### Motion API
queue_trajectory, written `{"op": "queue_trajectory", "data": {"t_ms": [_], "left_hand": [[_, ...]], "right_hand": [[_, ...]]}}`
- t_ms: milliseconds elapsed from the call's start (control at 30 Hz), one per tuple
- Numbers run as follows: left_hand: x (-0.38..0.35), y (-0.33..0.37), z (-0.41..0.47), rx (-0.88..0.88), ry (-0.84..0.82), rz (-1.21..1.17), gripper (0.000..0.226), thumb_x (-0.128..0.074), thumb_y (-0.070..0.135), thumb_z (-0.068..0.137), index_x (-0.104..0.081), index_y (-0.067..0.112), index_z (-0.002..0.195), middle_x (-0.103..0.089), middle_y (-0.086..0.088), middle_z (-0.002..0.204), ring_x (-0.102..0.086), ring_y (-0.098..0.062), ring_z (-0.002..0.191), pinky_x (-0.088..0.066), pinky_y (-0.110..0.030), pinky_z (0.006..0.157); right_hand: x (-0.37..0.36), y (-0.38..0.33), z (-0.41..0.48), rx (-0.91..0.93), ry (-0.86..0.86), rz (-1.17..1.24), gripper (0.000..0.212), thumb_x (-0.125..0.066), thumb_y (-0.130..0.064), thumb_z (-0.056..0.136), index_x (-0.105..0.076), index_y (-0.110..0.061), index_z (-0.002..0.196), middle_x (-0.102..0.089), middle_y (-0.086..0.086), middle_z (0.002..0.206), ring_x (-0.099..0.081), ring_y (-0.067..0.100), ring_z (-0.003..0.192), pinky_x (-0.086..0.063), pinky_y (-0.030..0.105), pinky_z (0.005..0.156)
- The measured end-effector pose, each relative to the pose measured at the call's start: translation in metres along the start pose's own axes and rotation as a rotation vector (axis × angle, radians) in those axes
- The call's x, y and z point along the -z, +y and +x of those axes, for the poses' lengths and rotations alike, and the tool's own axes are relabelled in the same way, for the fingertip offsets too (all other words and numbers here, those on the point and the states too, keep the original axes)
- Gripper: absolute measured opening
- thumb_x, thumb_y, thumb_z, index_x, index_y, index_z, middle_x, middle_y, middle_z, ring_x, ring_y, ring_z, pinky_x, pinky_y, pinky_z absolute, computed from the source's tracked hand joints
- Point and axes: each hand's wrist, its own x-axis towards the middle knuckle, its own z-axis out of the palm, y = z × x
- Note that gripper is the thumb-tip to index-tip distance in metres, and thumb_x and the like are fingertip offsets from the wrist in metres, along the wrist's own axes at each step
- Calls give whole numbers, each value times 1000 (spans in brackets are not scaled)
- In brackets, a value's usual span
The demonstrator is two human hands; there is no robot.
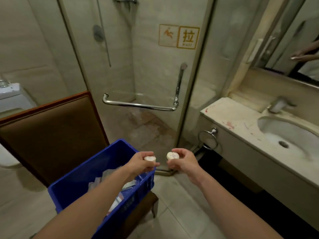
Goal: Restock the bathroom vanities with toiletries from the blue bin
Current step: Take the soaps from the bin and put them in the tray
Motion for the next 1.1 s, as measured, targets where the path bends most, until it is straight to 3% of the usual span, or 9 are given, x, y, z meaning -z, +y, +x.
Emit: {"op": "queue_trajectory", "data": {"t_ms": [100,167,267,367,433,533,700,933,1100], "left_hand": [[-42,9,12,-1,-72,-26,57,-63,-6,88,-41,3,140,-63,-17,120,-71,-19,98,-59,-28,76],[-73,16,18,-9,-114,9,57,-65,-1,88,-42,3,140,-65,-17,118,-69,-22,103,-59,-32,83],[-121,26,29,-26,-169,115,53,-66,9,90,-45,7,139,-65,-16,118,-65,-27,110,-53,-41,97],[-174,34,38,-58,-255,117,29,-59,13,95,-53,14,124,-65,-6,102,-67,-11,88,-56,-24,80],[-211,37,45,-71,-310,112,8,-51,18,100,-56,15,105,-56,-3,86,-58,-6,72,-52,-16,66],[-262,42,57,-41,-254,78,21,-48,29,101,-57,11,96,-57,-5,83,-60,-10,65,-49,-19,55],[-335,46,79,26,-273,104,42,-38,46,101,-61,12,105,-61,-3,84,-56,-11,56,-42,-19,45],[-418,54,97,30,-464,257,28,-44,38,100,-54,16,88,-53,0,87,-51,-8,56,-40,-20,51],[-470,65,109,-142,-600,510,24,-60,36,94,-64,15,103,-57,4,84,-53,-4,65,-40,-18,56]], "right_hand": [[41,-2,-11,45,46,-47,50,-78,9,68,-61,-10,111,-65,13,104,-64,15,67,-52,24,50],[70,-4,-18,83,67,-43,48,-78,8,68,-60,-11,109,-65,13,105,-64,10,57,-48,21,44],[118,-8,-28,137,90,-38,45,-78,9,70,-60,-12,106,-66,13,104,-65,15,65,-54,28,50],[168,-9,-36,164,130,-41,42,-77,7,72,-61,-15,105,-68,8,100,-61,25,71,-50,33,53],[200,-10,-39,169,163,-31,45,-75,9,72,-62,-13,109,-68,7,100,-60,19,72,-51,30,52],[246,-9,-41,177,186,2,50,-73,14,73,-60,-10,115,-65,6,104,-62,13,78,-54,23,55],[318,-2,-46,190,244,59,50,-73,13,74,-58,-12,114,-66,8,112,-68,27,98,-56,25,62],[399,10,-63,184,414,23,46,-77,6,71,-60,-17,107,-64,5,110,-59,13,83,-57,27,66],[448,15,-79,166,559,-26,45,-78,1,67,-61,-23,101,-63,1,106,-59,15,80,-56,25,64]]}}
